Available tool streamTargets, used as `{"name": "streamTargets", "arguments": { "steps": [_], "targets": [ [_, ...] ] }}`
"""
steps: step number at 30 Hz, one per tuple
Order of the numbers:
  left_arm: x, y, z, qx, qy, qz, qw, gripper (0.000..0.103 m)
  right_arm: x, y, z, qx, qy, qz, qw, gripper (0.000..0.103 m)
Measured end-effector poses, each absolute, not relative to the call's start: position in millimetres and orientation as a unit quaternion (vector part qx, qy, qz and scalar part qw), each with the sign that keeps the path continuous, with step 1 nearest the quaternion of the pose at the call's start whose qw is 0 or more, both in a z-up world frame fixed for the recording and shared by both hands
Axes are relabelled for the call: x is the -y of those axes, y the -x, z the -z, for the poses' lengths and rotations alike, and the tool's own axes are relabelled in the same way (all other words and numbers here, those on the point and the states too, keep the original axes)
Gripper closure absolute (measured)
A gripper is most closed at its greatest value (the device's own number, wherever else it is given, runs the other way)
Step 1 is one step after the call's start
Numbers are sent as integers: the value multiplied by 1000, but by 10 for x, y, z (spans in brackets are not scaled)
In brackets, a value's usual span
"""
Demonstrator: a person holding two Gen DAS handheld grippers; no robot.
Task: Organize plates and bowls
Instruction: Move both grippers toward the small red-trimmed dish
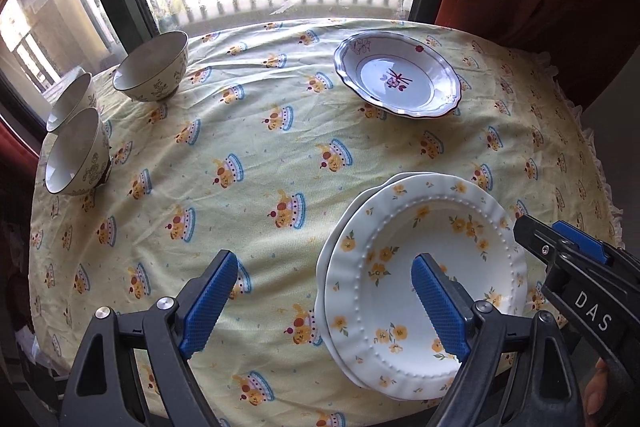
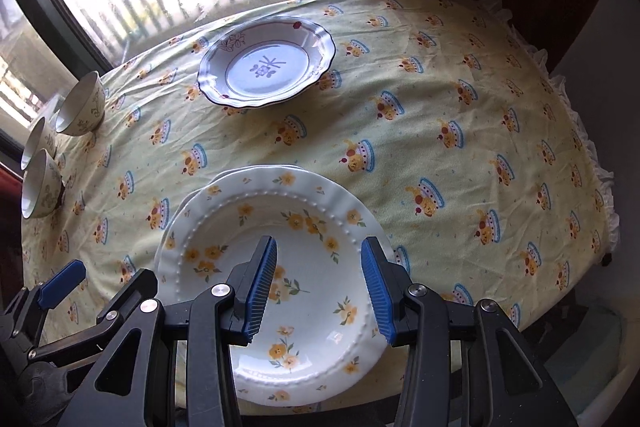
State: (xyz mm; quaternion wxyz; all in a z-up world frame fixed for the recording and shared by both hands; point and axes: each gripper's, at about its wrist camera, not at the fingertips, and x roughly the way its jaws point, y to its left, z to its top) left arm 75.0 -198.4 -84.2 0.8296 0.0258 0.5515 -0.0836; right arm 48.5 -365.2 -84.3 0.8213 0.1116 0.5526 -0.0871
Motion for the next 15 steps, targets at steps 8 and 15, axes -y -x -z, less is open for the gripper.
{"name": "streamTargets", "arguments": {
  "steps": [8,15],
  "targets": [
    [1947,-981,666,-529,-13,94,843,11,3642,-629,523,-507,-111,88,850,55],
    [2117,-1289,621,-516,-3,75,853,11,3785,-1003,545,-512,-95,63,851,45]
  ]
}}
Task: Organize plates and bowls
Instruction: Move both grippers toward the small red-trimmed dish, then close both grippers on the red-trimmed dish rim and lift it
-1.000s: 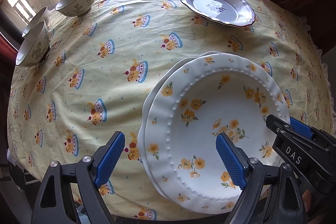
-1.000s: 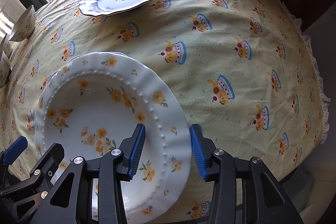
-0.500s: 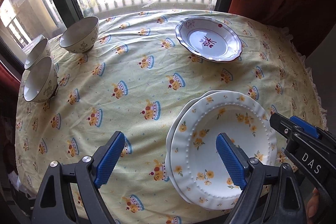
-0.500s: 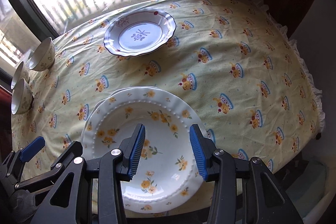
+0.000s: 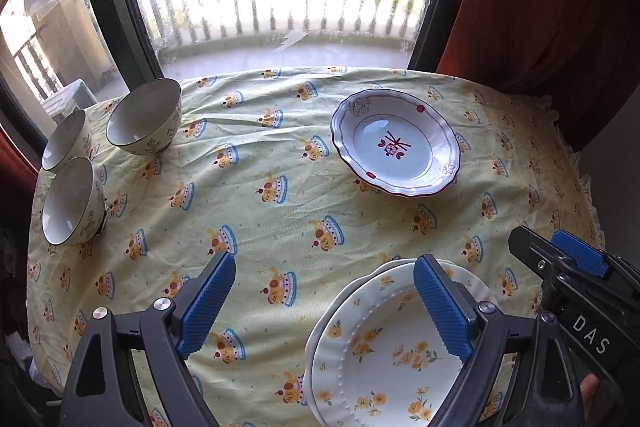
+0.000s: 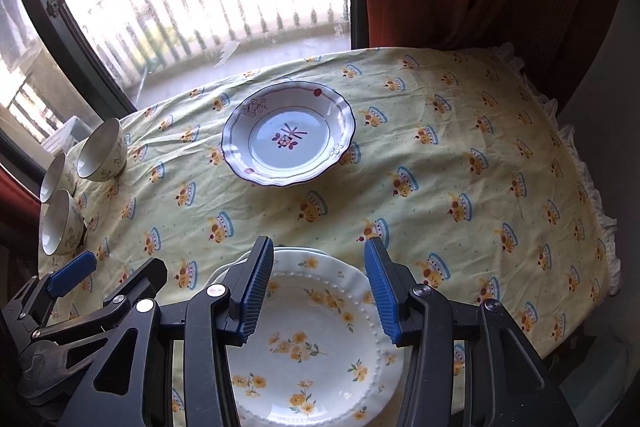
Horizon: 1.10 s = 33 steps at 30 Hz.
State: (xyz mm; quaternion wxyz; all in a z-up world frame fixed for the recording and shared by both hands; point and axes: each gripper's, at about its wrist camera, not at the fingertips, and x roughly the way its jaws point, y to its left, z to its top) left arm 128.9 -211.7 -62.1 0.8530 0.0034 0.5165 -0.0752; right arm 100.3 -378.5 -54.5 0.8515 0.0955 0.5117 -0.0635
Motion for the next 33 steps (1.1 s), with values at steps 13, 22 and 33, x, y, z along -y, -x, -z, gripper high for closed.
{"name": "streamTargets", "arguments": {
  "steps": [13,22,33],
  "targets": [
    [2542,-2125,932,-519,-11,4,855,4,4372,-2055,774,-519,-93,26,849,27],
    [2604,-2572,1261,-534,22,-21,845,7,4443,-2659,1033,-517,-74,16,853,24],
    [2597,-2879,1657,-539,53,-39,839,22,4413,-3072,1545,-543,-52,5,838,24]
  ]
}}
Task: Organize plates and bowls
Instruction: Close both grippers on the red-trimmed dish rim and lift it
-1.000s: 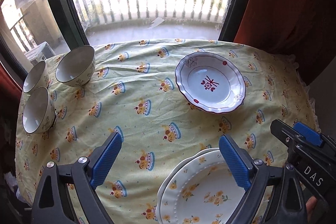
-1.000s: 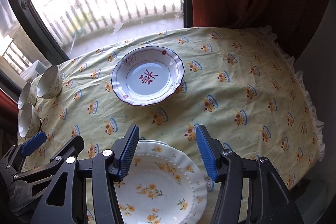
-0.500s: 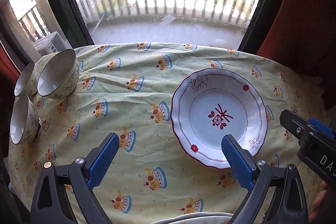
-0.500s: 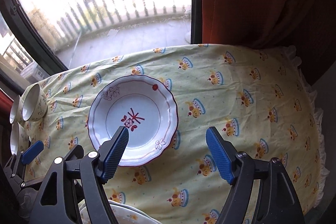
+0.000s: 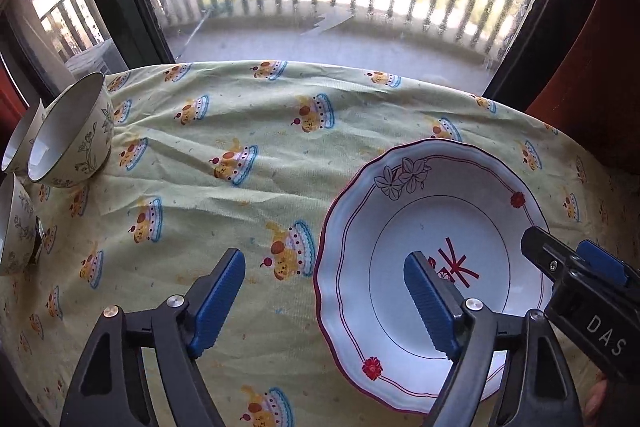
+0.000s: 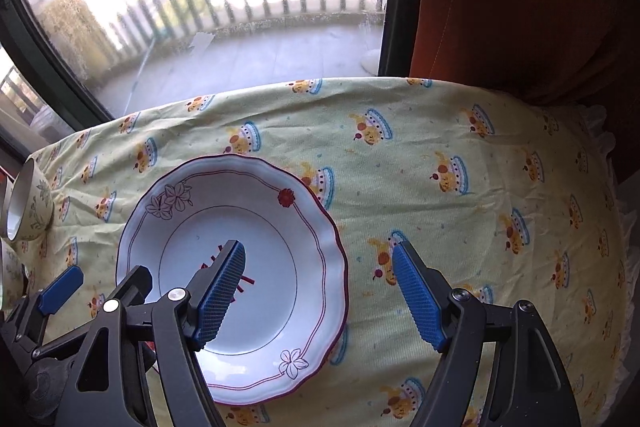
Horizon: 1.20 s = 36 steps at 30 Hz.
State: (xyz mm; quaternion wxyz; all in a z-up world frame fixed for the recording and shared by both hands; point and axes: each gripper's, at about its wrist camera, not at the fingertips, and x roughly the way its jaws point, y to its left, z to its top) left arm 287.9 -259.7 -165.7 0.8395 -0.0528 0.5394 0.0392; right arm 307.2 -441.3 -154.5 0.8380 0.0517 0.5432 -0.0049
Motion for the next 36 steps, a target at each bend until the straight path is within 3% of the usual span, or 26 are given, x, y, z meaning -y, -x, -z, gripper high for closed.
{"name": "streamTargets", "arguments": {
  "steps": [7,9,11,15,36],
  "targets": [
    [2647,-2973,1769,-547,66,-21,834,36,4424,-3130,1735,-552,-59,4,831,25],
    [2683,-2991,1797,-553,69,-4,830,43,4418,-3137,1779,-558,-60,0,828,31],
    [2726,-2991,1808,-555,65,6,829,49,4411,-3150,1821,-566,-63,-4,822,48],
    [2732,-3000,1816,-557,60,3,828,49,4361,-3128,1831,-570,-65,-13,819,54],
    [2587,-2551,1881,-586,21,-4,810,48,4136,-2566,1781,-588,-30,-37,807,52]
  ]
}}
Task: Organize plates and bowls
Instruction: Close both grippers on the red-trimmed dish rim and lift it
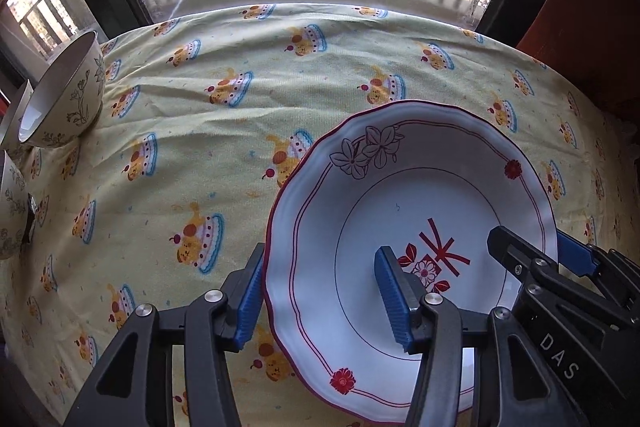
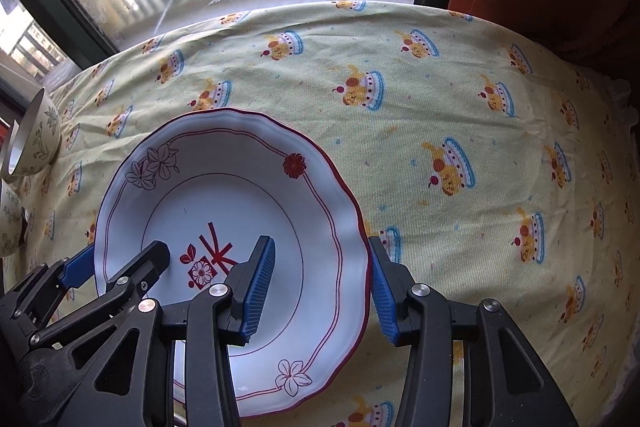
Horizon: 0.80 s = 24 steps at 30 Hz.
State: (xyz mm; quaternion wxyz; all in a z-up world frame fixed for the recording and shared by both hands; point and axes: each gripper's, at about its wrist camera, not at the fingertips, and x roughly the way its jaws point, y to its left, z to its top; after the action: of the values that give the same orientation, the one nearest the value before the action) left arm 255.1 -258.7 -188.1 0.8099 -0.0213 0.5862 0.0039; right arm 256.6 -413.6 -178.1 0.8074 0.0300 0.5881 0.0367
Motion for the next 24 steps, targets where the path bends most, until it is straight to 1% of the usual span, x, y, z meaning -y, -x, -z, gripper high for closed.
{"name": "streamTargets", "arguments": {
  "steps": [6,14,24],
  "targets": [
    [2561,-2616,1896,-580,39,1,814,46,4146,-2621,1853,-585,-37,-42,809,52],
    [2611,-2599,1849,-580,19,-1,814,48,4121,-2655,1836,-595,-38,-25,802,54],
    [2652,-2462,1448,-553,3,31,832,49,4158,-2505,1473,-569,-46,8,821,54]
  ]
}}
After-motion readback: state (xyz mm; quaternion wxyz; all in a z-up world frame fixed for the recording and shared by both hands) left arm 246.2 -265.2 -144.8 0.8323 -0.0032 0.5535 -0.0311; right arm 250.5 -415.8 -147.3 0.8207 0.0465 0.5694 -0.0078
